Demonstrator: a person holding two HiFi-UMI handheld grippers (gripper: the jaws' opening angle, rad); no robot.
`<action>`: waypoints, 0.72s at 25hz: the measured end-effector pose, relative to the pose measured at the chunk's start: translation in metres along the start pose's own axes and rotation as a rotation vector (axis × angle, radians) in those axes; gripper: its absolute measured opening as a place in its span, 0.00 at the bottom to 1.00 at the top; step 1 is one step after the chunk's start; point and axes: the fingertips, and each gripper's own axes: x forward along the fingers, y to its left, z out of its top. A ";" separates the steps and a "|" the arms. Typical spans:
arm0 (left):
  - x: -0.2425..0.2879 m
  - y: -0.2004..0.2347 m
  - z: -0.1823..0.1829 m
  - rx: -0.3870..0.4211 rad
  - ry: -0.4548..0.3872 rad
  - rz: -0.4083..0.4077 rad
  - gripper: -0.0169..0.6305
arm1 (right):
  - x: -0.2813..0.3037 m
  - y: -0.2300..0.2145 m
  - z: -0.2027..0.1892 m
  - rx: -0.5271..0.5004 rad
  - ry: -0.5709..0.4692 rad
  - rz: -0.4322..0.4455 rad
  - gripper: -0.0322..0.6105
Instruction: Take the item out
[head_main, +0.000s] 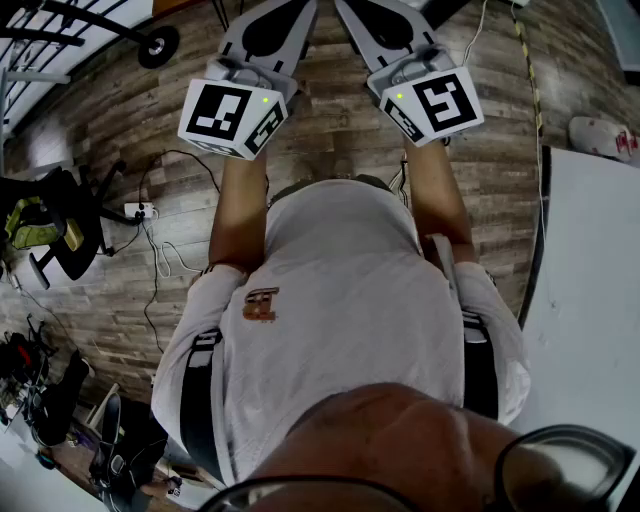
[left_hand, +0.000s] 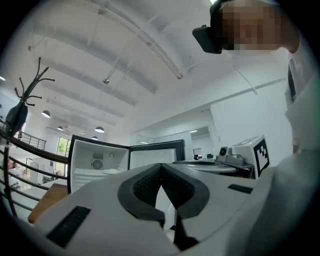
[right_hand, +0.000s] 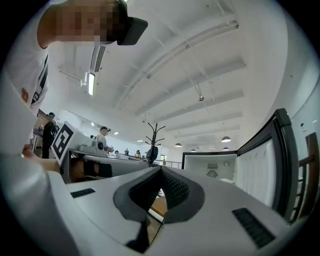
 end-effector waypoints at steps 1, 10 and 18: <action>0.000 0.001 0.000 0.000 0.000 -0.001 0.05 | 0.001 0.000 0.000 0.000 0.000 0.002 0.10; -0.004 0.011 0.001 -0.008 -0.012 0.001 0.05 | 0.009 0.004 0.002 0.017 -0.018 -0.002 0.10; -0.021 0.042 0.003 -0.002 -0.021 -0.009 0.05 | 0.035 0.016 -0.003 0.010 -0.013 -0.029 0.10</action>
